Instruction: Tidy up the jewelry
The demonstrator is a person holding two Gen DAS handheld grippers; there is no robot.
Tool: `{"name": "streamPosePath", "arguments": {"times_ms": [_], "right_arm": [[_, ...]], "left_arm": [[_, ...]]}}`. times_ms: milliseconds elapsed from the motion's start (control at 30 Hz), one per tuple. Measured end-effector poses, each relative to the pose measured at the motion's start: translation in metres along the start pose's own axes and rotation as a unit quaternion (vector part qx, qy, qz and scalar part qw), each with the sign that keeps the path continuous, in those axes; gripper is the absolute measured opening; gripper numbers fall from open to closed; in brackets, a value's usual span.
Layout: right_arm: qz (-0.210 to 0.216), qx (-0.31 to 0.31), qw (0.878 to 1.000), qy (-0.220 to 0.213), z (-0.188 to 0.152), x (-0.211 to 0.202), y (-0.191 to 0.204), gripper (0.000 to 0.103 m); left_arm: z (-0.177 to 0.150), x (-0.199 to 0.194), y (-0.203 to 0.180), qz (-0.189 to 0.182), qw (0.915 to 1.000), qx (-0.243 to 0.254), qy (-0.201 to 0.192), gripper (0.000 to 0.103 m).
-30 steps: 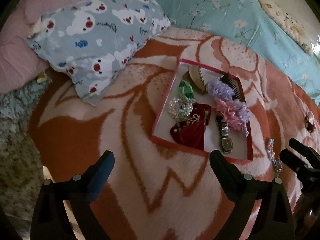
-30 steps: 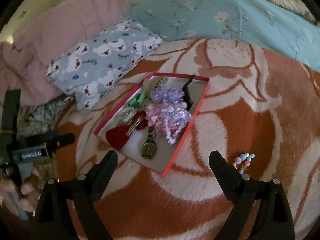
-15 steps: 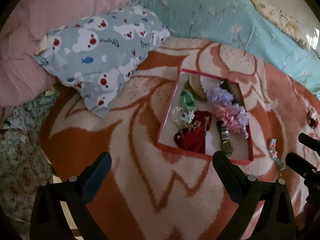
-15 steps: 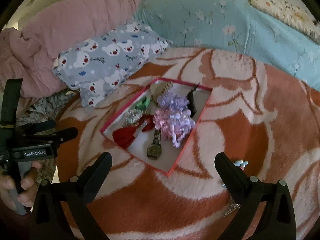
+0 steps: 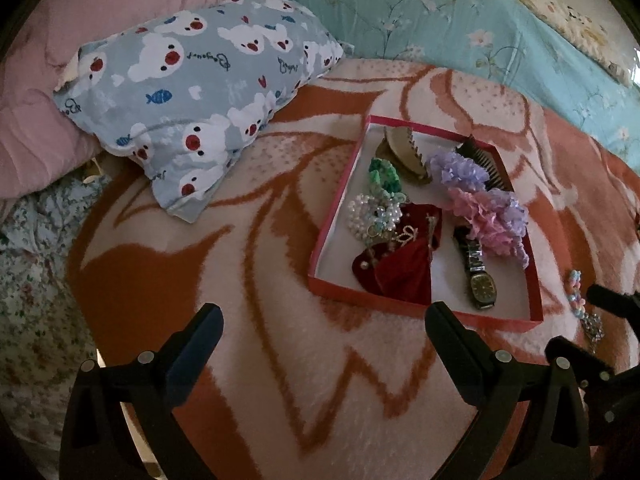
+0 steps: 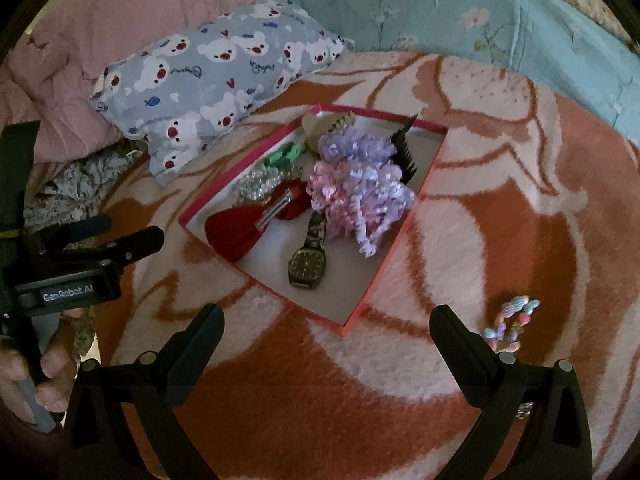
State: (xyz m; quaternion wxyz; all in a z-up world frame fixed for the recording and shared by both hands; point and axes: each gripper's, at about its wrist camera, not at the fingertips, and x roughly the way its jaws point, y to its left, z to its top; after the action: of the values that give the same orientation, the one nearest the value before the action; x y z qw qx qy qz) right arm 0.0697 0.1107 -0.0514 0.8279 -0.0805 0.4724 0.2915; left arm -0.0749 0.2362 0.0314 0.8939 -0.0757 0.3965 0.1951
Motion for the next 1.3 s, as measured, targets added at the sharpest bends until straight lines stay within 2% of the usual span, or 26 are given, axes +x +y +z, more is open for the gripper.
{"name": "streamPosePath", "arguments": {"times_ms": [300,1300], "right_arm": [[0.0,0.005,1.0,0.003,0.0,0.012,-0.003,0.103],[0.007,0.023,1.0,-0.007,0.005,0.012,-0.01,0.103]], "left_arm": [[-0.001,0.015,-0.003,0.003,0.9999,0.006,0.009,0.102],[-0.001,0.008,-0.012,-0.001,0.9999,0.014,-0.001,0.102]]}}
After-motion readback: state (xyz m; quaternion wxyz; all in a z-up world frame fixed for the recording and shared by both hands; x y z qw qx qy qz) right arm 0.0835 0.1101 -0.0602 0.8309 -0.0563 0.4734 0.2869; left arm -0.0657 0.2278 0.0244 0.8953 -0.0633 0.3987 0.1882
